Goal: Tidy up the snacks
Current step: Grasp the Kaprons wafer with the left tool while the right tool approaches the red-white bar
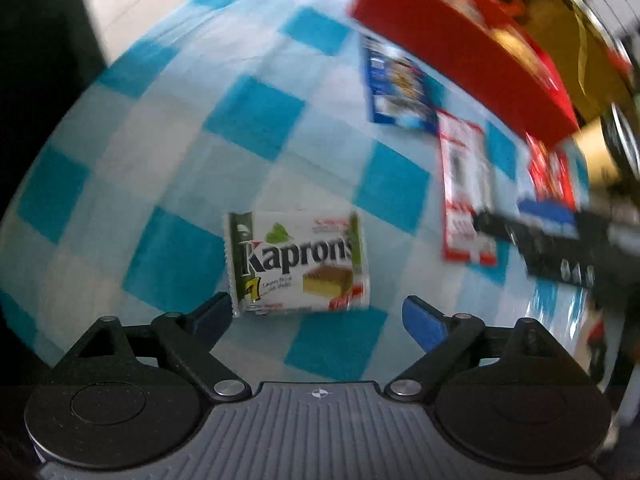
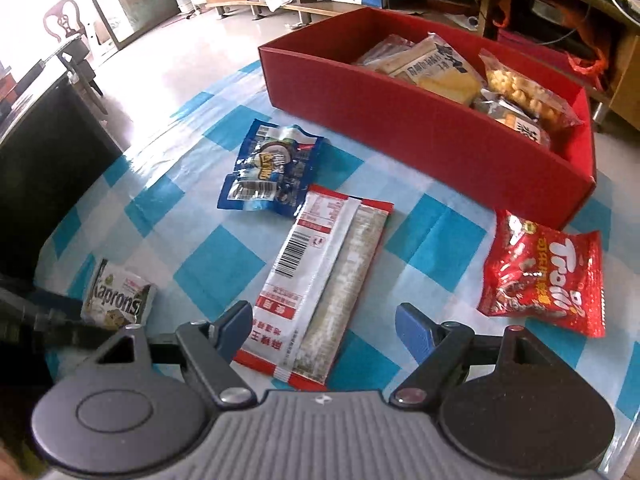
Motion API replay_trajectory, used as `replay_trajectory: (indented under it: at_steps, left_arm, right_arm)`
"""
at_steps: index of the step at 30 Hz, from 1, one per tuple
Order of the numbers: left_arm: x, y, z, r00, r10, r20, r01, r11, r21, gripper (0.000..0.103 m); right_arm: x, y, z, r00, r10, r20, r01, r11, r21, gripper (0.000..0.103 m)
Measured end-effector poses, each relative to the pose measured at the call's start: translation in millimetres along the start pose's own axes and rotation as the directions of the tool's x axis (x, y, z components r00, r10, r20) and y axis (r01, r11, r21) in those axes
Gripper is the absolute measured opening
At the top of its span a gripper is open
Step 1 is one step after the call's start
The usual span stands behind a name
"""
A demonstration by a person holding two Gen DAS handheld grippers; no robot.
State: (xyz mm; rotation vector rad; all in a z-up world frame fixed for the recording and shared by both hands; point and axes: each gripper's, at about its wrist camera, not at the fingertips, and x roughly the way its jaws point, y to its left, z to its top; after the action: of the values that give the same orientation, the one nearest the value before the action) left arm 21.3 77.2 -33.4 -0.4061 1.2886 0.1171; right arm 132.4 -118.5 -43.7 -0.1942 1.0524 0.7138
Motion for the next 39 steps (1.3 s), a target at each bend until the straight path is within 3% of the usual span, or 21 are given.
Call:
replay_trajectory:
  at_steps: [3, 6, 8, 12, 14, 17, 19, 21, 23, 25, 28, 31, 36, 39]
  left_arm:
    - [-14, -18, 5, 0.992, 0.092, 0.090, -0.105, 0.982, 0.154, 0.098]
    - [-19, -33, 15, 0.992, 0.083, 0.098, -0.113, 0.925, 0.363, 0.098]
    - [-22, -42, 16, 0.992, 0.084, 0.094, -0.119, 0.864, 0.489, 0.098]
    - [-10, -53, 10, 0.989, 0.133, 0.065, -0.140, 0.697, 0.704, 0.097]
    - [-2, -55, 5, 0.992, 0.124, 0.023, -0.098, 0.640, 0.762, 0.097]
    - [16, -57, -1, 0.993, 0.114, -0.028, -0.044, 0.585, 0.810, 0.097]
    - [31, -57, -5, 0.989, 0.144, -0.029, -0.057, 0.553, 0.831, 0.097]
    - [45, -55, -7, 0.981, 0.195, -0.022, -0.088, 0.541, 0.837, 0.097]
    - [47, -49, 0, 0.981, 0.179, -0.073, -0.051, 0.604, 0.795, 0.092]
    - [41, -46, 4, 0.985, 0.164, -0.058, -0.065, 0.654, 0.754, 0.075]
    - [36, -46, -1, 0.987, 0.152, -0.049, -0.079, 0.732, 0.677, 0.066]
    - [33, -49, -15, 0.991, 0.132, -0.030, -0.087, 0.786, 0.613, 0.065]
    - [31, -53, -23, 0.989, 0.137, 0.048, -0.142, 0.850, 0.507, 0.066]
    - [32, -48, -18, 0.983, 0.163, 0.081, -0.182, 0.876, 0.446, 0.080]
  right_arm:
    - [-4, -2, 0, 1.000, -0.002, 0.009, 0.002, 1.000, 0.002, 0.078]
    - [-6, -3, 0, 1.000, -0.003, 0.014, 0.003, 1.000, 0.008, 0.078]
    - [-6, -4, -1, 1.000, -0.001, 0.010, 0.001, 1.000, 0.013, 0.078]
    - [-1, -5, 0, 1.000, 0.023, -0.004, -0.023, 0.999, 0.033, 0.077]
    - [3, -4, 2, 1.000, 0.027, -0.009, -0.027, 0.999, 0.038, 0.077]
    - [9, -2, 5, 0.999, 0.040, -0.019, -0.039, 0.998, 0.044, 0.077]
    - [14, -2, 6, 0.999, 0.044, -0.028, -0.042, 0.998, 0.051, 0.077]
    - [18, -1, 7, 0.998, 0.040, -0.037, -0.039, 0.998, 0.046, 0.077]
    - [21, -2, 9, 0.998, 0.037, -0.040, -0.036, 0.998, 0.047, 0.077]
    - [21, -4, 12, 0.999, 0.028, -0.029, -0.026, 0.998, 0.063, 0.077]
    - [22, -13, 17, 1.000, 0.019, -0.022, -0.016, 0.993, 0.117, 0.077]
    - [23, -17, 18, 1.000, 0.004, -0.010, -0.003, 0.989, 0.148, 0.077]
    - [27, -5, 17, 0.997, -0.071, 0.011, 0.069, 0.989, 0.133, 0.078]
    - [30, 6, 14, 0.995, -0.098, 0.020, 0.095, 0.988, 0.122, 0.087]
